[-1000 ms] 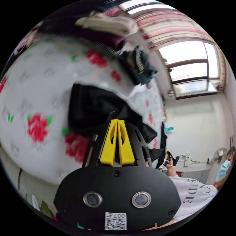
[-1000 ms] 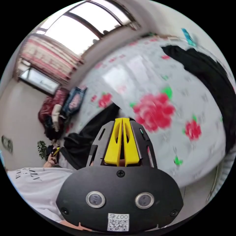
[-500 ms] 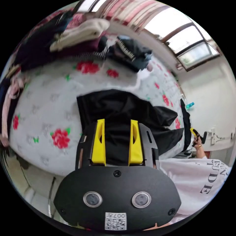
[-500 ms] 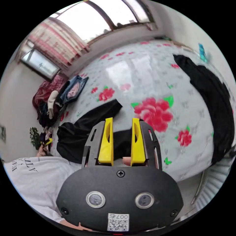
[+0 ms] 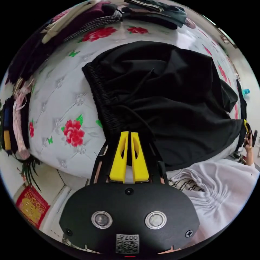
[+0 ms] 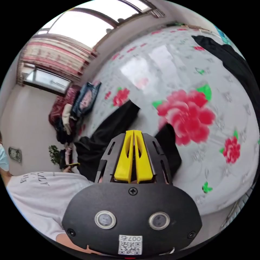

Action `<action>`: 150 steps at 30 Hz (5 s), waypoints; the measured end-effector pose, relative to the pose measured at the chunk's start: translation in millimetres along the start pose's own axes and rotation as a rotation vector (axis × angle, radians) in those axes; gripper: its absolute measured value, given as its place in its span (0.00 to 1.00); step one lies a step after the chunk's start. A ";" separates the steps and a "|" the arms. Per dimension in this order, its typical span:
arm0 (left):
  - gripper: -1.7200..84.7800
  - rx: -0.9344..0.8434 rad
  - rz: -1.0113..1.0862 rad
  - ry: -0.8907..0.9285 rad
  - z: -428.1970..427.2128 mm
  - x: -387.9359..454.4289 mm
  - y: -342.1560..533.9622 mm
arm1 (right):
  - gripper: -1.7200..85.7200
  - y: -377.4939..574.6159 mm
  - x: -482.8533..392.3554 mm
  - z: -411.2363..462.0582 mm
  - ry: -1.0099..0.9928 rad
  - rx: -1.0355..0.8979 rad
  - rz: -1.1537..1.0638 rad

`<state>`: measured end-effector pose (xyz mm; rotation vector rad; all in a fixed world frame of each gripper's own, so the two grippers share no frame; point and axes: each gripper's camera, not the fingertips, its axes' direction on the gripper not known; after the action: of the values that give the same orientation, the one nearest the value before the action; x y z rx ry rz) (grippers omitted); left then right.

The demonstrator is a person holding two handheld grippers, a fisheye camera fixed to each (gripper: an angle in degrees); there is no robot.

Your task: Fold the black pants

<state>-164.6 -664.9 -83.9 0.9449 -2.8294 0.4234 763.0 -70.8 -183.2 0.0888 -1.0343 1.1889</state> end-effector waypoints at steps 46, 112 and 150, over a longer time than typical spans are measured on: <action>0.01 0.513 0.091 0.446 -419.7 -146.2 72.8 | 0.02 -57.1 -131.0 -192.2 -0.146 0.005 -0.304; 0.01 0.045 -0.010 0.450 -343.8 -146.5 78.4 | 0.02 39.4 -17.7 -74.0 0.040 -0.349 0.037; 0.09 0.154 -0.299 0.285 -311.0 -198.9 192.0 | 0.07 54.2 -58.8 -28.2 0.381 -0.246 0.016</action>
<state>-112.2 -310.7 128.1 1.2050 -2.3812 0.6829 737.7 -74.3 -264.0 -0.3282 -0.8352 1.0330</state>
